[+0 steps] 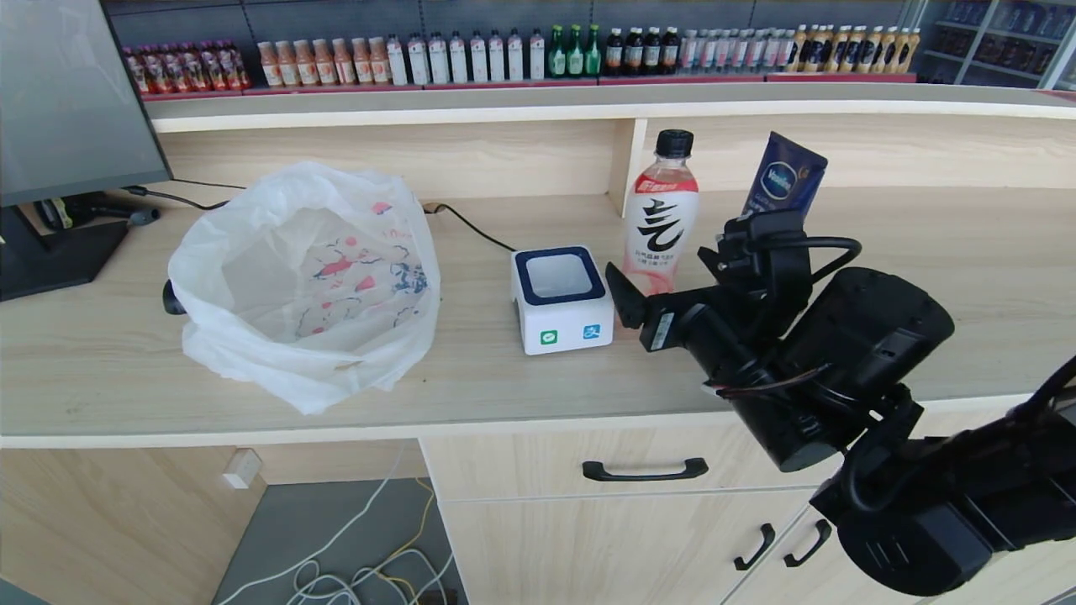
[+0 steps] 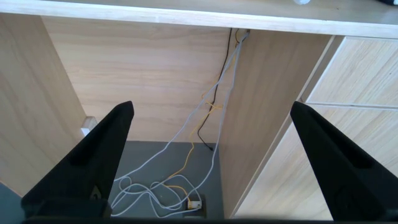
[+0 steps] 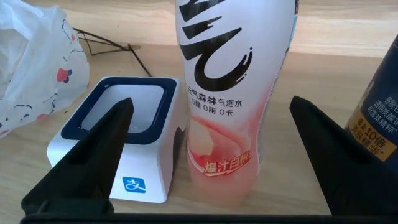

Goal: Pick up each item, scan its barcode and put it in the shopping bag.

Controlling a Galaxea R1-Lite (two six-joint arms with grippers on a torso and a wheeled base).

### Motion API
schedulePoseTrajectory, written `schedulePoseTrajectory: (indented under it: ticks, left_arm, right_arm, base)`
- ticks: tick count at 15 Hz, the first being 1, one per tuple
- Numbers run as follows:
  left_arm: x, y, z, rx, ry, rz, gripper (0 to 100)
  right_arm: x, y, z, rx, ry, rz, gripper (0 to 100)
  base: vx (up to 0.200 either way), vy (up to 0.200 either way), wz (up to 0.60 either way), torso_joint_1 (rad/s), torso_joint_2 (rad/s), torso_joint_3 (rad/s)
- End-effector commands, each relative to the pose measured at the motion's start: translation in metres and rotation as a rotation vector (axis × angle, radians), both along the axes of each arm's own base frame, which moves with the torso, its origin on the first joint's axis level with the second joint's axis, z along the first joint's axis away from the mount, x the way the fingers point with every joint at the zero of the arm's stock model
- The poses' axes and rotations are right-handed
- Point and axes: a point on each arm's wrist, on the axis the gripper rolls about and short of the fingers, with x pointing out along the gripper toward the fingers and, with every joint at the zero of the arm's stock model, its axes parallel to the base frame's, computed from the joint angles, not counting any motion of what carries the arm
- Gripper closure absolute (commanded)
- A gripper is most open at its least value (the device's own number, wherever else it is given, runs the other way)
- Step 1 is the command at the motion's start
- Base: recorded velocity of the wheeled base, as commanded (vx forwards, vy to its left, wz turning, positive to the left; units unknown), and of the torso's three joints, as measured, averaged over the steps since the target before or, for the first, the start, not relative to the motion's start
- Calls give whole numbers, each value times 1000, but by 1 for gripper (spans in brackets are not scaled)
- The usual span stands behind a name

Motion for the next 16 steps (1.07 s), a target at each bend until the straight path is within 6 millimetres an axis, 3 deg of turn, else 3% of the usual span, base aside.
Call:
schedulePoseTrajectory:
  ticks: [1,5,12,16]
  left_arm:
    - [0,0,0,0,0,0,0]
    - [0,0,0,0,0,0,0]
    - [0,0,0,0,0,0,0]
    - [0,0,0,0,0,0,0]
  right_arm:
    - [7,3,-8,-9,15,-5,0]
    - [24,-10,-10,30,25,-45,0]
    - [33,10,4,64,-25,-15,0]
    - [40,13,0,57,-28,-2,0]
  base:
    - [0,0,0,0,0,0]
    - [0,0,0,0,0,0]
    - [0,0,0,0,0,0]
    - [0,0,0,0,0,0]
